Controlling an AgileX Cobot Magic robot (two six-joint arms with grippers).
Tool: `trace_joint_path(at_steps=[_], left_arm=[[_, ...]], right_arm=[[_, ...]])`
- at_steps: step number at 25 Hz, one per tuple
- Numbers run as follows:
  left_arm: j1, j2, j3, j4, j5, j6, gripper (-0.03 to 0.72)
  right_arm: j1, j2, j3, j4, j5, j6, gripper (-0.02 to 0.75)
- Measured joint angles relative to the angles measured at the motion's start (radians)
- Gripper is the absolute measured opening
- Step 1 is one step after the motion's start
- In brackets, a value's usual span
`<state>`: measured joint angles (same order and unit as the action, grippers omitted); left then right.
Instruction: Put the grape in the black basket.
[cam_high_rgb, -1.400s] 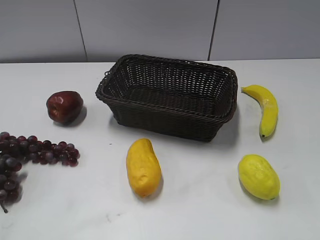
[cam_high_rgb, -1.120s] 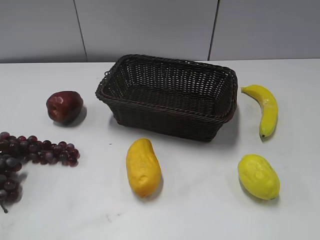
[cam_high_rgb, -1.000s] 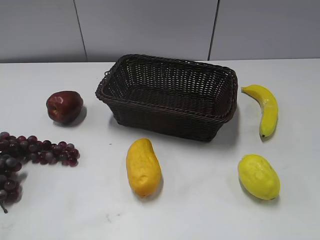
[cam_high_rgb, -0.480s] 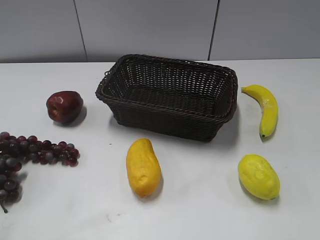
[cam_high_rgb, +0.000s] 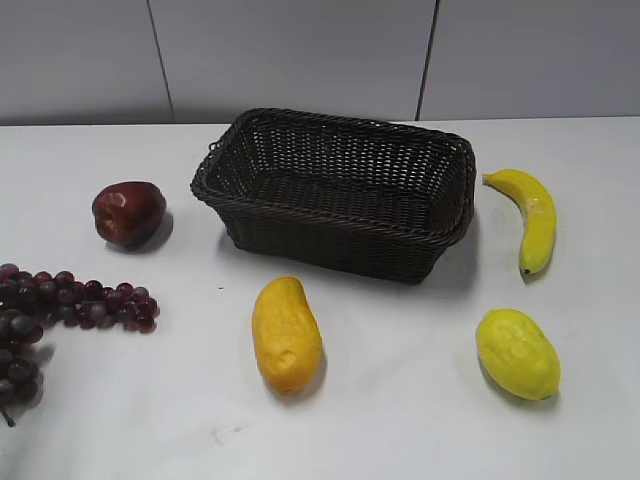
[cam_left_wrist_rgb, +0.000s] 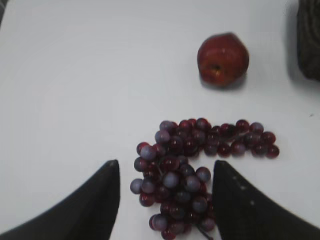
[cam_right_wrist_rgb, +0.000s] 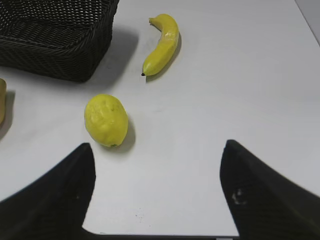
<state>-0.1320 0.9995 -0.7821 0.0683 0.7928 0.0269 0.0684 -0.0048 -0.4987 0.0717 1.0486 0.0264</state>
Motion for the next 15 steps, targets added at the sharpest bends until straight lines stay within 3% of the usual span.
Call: trace_joint_path(at_steps=[7,15], left_arm=[[0.0,0.381,-0.193,0.012,0.126,0.0,0.545],[0.003,0.649,-0.228,0.034,0.109,0.022,0.545]], right_arm=[[0.0,0.0,0.0,0.0,-0.001,0.0,0.59],[0.0,0.0,0.0,0.0,-0.001,0.0,0.59]])
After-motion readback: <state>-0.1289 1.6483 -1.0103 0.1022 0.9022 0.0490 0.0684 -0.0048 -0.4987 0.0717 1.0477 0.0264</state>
